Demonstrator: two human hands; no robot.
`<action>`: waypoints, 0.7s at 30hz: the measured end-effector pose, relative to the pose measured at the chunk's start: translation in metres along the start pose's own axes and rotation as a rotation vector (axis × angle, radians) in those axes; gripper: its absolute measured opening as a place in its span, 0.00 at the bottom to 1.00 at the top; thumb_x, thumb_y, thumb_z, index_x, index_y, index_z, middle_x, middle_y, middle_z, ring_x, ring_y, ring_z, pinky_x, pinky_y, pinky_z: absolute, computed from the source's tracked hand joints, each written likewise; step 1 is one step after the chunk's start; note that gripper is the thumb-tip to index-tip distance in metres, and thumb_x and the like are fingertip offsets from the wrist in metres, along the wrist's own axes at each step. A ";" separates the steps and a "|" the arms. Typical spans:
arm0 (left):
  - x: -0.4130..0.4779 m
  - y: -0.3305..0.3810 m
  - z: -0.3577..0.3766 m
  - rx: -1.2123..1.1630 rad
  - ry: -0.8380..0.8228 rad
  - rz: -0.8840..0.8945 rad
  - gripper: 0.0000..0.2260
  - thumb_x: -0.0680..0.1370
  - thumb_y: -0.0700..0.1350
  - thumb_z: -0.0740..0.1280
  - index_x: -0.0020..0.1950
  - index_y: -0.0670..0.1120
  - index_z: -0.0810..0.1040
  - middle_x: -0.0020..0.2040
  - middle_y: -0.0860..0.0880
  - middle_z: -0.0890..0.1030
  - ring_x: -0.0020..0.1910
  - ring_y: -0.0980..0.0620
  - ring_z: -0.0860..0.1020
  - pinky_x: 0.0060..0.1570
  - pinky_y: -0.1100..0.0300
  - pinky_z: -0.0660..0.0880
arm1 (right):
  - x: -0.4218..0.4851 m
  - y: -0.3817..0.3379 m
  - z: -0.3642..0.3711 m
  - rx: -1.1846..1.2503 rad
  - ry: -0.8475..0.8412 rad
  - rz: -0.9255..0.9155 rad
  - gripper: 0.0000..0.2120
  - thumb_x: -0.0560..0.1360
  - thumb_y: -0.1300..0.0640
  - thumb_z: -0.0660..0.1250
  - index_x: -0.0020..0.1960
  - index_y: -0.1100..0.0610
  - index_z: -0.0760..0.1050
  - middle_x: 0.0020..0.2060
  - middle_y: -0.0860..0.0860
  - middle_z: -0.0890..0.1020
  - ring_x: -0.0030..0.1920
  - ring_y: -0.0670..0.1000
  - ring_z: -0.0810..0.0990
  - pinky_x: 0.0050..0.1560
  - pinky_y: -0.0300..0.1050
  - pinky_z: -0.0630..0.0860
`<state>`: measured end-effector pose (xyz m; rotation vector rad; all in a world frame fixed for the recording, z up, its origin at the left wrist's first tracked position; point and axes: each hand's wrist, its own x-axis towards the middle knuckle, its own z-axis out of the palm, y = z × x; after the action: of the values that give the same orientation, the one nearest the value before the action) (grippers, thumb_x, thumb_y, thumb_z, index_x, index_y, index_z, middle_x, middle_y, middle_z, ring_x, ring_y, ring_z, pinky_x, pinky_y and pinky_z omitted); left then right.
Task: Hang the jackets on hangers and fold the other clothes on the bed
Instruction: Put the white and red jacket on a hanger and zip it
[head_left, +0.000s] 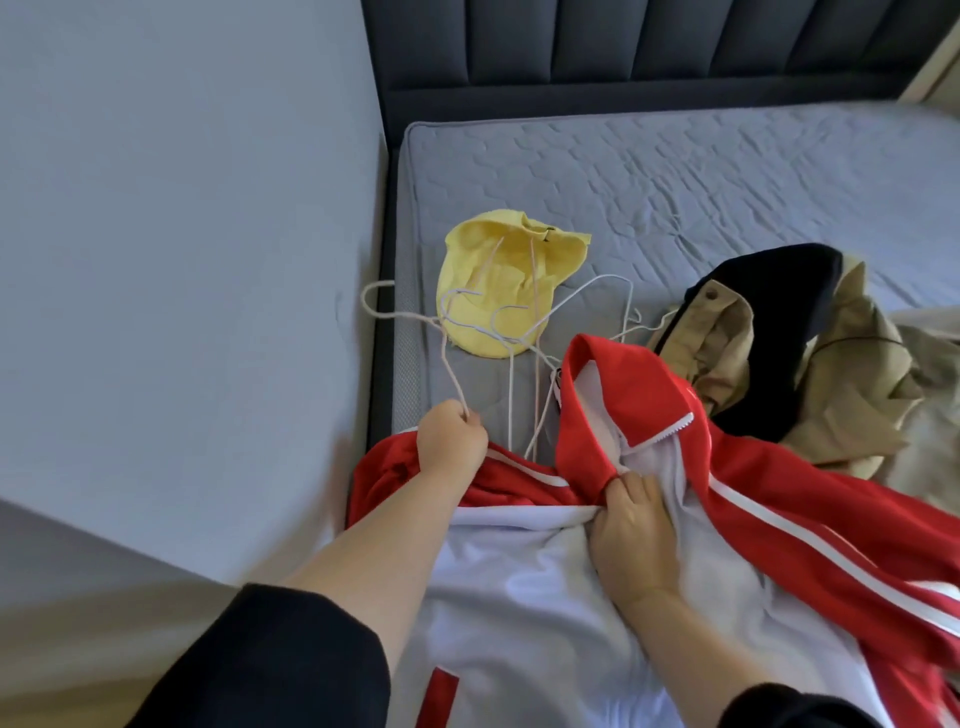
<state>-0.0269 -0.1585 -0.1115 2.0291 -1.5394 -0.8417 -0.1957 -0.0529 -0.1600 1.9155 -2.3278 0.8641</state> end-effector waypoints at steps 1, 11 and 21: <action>0.003 0.007 -0.004 0.010 0.042 0.011 0.10 0.79 0.41 0.62 0.38 0.41 0.74 0.39 0.44 0.77 0.44 0.43 0.75 0.37 0.57 0.65 | 0.001 0.000 0.000 0.005 -0.035 0.011 0.09 0.63 0.66 0.55 0.33 0.66 0.74 0.31 0.61 0.77 0.33 0.62 0.77 0.33 0.49 0.74; 0.022 0.052 -0.056 0.066 0.279 0.207 0.11 0.78 0.42 0.62 0.35 0.44 0.69 0.32 0.49 0.70 0.36 0.46 0.68 0.31 0.56 0.57 | 0.020 0.000 -0.012 0.170 -0.442 0.204 0.18 0.72 0.62 0.60 0.61 0.58 0.77 0.58 0.57 0.78 0.60 0.58 0.75 0.61 0.48 0.72; -0.010 0.079 -0.094 0.009 0.487 0.360 0.09 0.80 0.41 0.59 0.41 0.42 0.74 0.33 0.45 0.74 0.34 0.43 0.69 0.33 0.56 0.61 | 0.026 -0.010 -0.036 0.133 -0.710 0.303 0.23 0.72 0.56 0.61 0.67 0.59 0.68 0.63 0.59 0.73 0.59 0.60 0.76 0.61 0.52 0.74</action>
<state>-0.0161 -0.1713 0.0107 1.7148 -1.5435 -0.1825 -0.2051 -0.0629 -0.1165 2.2339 -3.0807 0.3740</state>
